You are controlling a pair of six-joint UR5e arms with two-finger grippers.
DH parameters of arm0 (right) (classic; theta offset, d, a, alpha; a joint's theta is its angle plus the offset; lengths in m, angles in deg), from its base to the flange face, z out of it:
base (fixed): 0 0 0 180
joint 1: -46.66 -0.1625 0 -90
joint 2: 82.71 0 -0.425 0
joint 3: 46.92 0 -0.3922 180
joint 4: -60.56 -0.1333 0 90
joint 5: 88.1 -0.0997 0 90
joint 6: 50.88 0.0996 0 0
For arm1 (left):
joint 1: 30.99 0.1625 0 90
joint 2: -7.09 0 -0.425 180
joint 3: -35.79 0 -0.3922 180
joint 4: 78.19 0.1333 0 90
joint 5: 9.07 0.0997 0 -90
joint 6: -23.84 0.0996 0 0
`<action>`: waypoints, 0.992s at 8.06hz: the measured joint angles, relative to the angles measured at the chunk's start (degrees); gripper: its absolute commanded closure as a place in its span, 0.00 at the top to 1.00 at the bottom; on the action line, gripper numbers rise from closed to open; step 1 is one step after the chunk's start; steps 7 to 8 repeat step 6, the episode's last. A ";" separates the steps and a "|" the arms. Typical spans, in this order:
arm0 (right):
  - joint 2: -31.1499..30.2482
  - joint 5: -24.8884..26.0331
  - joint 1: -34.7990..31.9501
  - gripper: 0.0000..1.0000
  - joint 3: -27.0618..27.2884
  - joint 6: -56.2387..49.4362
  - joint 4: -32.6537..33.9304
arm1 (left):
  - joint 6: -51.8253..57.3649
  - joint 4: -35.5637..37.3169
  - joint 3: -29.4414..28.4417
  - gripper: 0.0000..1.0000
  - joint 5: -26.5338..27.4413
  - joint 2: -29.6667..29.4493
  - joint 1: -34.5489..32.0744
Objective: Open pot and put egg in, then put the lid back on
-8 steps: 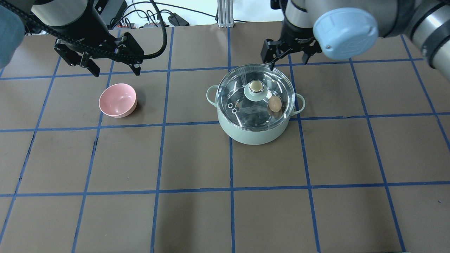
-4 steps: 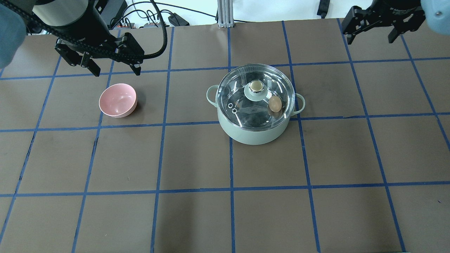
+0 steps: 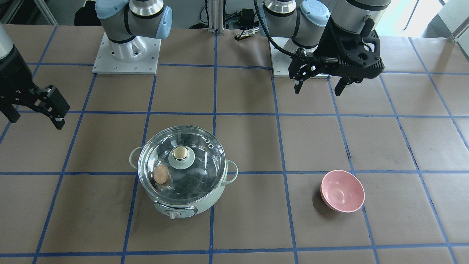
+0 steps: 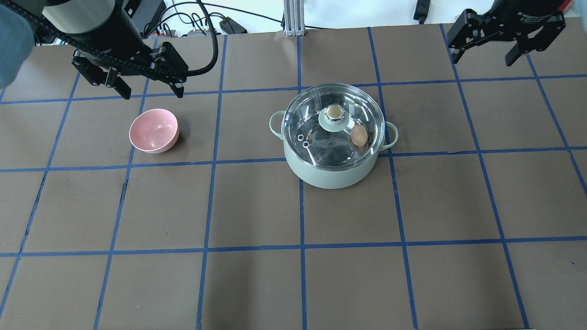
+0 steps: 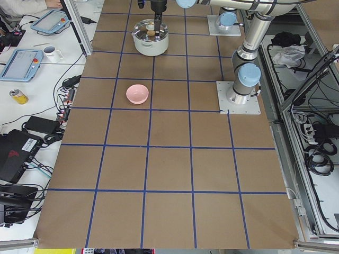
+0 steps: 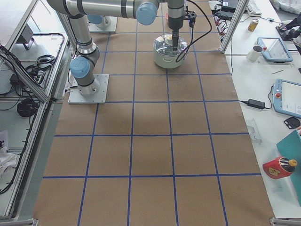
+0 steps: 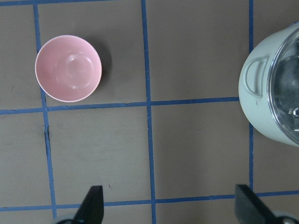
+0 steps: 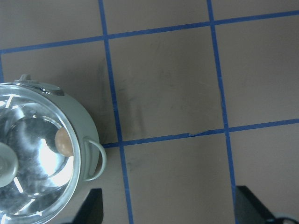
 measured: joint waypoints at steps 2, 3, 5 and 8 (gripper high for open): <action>-0.28 -1.77 -3.55 1.00 0.25 0.03 -1.13 | 0.00 0.01 -0.06 1.00 -0.03 0.00 0.05; 0.01 -1.76 -5.84 1.00 0.39 0.05 -1.06 | 0.00 0.02 -0.08 1.00 -0.04 0.00 0.10; 0.51 -2.08 -7.64 1.00 0.82 0.01 -0.74 | 0.00 -0.04 -0.17 1.00 -0.01 0.00 0.13; 0.62 -2.11 -7.85 1.00 1.20 -0.11 -0.55 | 0.00 -0.05 -0.23 1.00 -0.01 0.00 0.14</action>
